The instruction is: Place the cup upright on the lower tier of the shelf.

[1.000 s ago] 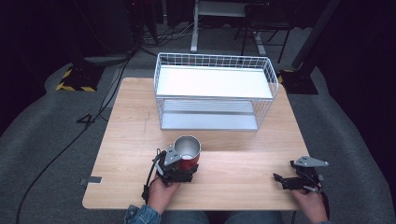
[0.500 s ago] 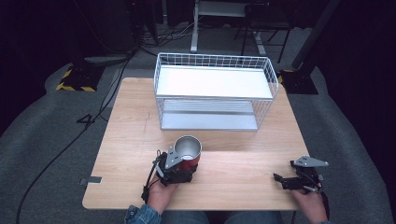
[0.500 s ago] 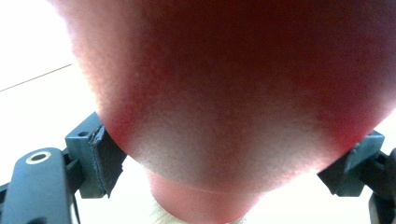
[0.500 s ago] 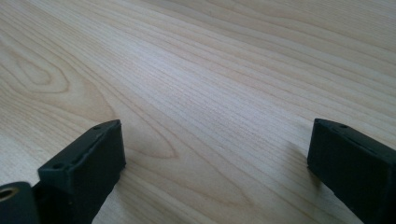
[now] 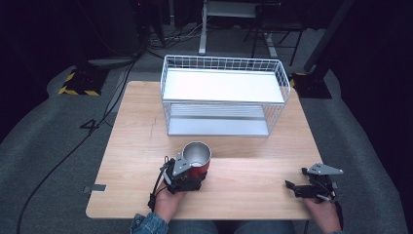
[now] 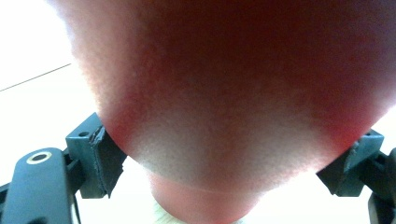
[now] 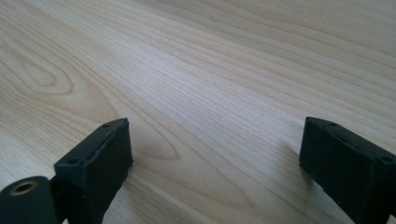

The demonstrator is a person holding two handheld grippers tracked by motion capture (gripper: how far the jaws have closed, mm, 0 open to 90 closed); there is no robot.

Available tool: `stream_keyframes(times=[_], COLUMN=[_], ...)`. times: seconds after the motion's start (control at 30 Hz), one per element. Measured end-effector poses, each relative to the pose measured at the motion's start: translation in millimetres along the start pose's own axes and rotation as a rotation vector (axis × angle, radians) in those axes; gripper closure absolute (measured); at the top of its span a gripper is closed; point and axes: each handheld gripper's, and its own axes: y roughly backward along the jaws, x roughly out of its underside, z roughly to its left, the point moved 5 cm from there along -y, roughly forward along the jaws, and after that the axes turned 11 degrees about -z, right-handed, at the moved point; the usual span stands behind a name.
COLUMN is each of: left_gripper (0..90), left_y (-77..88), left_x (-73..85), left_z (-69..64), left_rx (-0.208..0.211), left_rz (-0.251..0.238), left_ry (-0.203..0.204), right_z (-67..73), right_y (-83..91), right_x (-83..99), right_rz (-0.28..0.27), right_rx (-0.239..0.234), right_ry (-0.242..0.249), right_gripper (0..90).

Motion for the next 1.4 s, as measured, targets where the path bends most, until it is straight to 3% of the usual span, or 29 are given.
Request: stream_keyframes(times=[0.23, 0.37, 0.83, 1.4], left_gripper=[16.6, 16.7, 16.7, 16.6], left_y=[1.1, 0.3, -10.1, -49.2], left_x=[-7.8, -15.9, -55.2, -83.5], left_z=[1.4, 2.1, 9.1, 17.9], left_rx=[-0.003, -0.001, 0.003, 0.004], left_rz=[-0.001, -0.014, -0.052, -0.052], left_ry=[-0.005, 0.018, 0.008, 0.003], right_z=[0.1, 0.1, 0.0, 0.0], right_y=[0.0, -0.1, -0.1, 0.0], right_x=[0.0, 0.0, 0.0, 0.0], right_rz=[-0.001, -0.002, -0.001, -0.001], right_rx=[0.001, 0.001, 0.001, 0.0], right_ry=[-0.001, -0.002, -0.001, 0.0], right_gripper=[9.7, 9.7, 9.7, 9.7])
